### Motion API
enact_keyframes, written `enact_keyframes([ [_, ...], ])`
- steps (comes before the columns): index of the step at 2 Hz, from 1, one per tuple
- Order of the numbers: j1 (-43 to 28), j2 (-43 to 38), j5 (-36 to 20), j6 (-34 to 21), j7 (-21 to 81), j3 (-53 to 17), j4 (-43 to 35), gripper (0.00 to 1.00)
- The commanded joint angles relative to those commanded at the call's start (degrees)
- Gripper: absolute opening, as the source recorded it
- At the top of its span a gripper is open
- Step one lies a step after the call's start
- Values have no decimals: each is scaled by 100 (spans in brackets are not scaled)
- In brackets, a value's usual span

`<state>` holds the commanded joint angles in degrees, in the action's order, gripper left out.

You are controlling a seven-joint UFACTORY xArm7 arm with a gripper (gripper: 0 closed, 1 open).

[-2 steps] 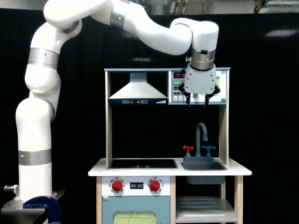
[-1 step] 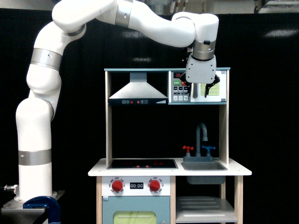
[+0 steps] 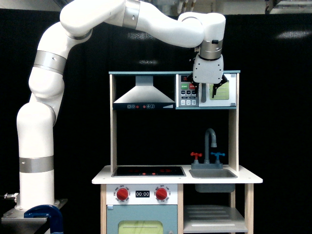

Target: Open the oven door

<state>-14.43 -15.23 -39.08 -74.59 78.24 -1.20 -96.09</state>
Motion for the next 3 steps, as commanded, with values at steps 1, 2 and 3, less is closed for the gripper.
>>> enact_keyframes([
  [1,25,-149,51,-64,-141,91,-284,100],
  [2,68,24,68,-36,-150,159,-94,0],
  [3,143,221,63,25,-77,216,194,0],
])
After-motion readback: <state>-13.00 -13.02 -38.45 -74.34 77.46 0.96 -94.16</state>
